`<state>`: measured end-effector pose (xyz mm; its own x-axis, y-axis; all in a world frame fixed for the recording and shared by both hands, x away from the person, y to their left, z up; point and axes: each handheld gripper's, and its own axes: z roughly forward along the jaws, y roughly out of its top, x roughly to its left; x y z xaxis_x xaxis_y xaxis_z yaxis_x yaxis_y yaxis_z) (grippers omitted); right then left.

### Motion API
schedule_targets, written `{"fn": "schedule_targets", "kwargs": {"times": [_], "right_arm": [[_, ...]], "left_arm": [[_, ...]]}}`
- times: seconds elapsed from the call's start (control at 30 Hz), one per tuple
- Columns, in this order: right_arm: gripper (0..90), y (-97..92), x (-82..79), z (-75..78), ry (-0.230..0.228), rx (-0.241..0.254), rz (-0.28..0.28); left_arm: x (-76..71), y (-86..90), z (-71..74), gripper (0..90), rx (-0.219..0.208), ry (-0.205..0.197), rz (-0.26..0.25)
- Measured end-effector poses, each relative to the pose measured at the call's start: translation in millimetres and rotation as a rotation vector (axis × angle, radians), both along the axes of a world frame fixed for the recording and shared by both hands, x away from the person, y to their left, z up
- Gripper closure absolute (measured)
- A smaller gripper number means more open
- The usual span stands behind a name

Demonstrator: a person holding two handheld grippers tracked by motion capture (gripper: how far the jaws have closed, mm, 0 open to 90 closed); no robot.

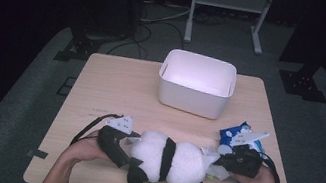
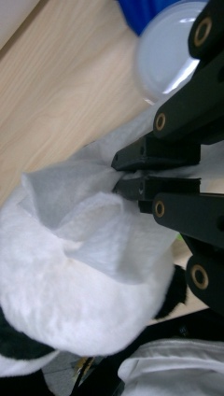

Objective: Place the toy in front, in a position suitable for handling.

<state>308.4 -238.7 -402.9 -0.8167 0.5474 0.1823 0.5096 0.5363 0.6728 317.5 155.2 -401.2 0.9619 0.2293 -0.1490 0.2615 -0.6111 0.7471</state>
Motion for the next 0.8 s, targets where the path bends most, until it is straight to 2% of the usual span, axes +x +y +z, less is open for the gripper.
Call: {"fn": "schedule_targets", "kwargs": {"times": [0.17, 0.4, 0.5, 0.67, 0.8], "right_arm": [[84.0, 22.0, 15.8, 2.6, -0.006, -0.04, 0.029], [84.0, 45.4, 37.3, 11.4, -0.005, -0.057, 0.051], [84.0, 61.9, 44.4, 16.4, -0.017, -0.067, 0.078], [84.0, 90.8, 49.9, 22.2, -0.026, -0.071, 0.127], [83.9, 110.8, 47.2, 23.3, -0.02, -0.081, 0.173]], "left_arm": [[-0.5, 0.6, 0.3, 9.8, 0.006, -0.002, -0.008], [-0.8, 1.6, 0.6, 9.8, 0.01, -0.001, -0.02], [-1.1, 2.3, 1.0, 9.8, 0.011, 0.003, -0.025], [-1.4, 4.4, 2.3, 9.8, 0.008, 0.014, -0.03], [-1.3, 7.8, 5.4, 9.8, -0.004, 0.011, -0.026]]}}
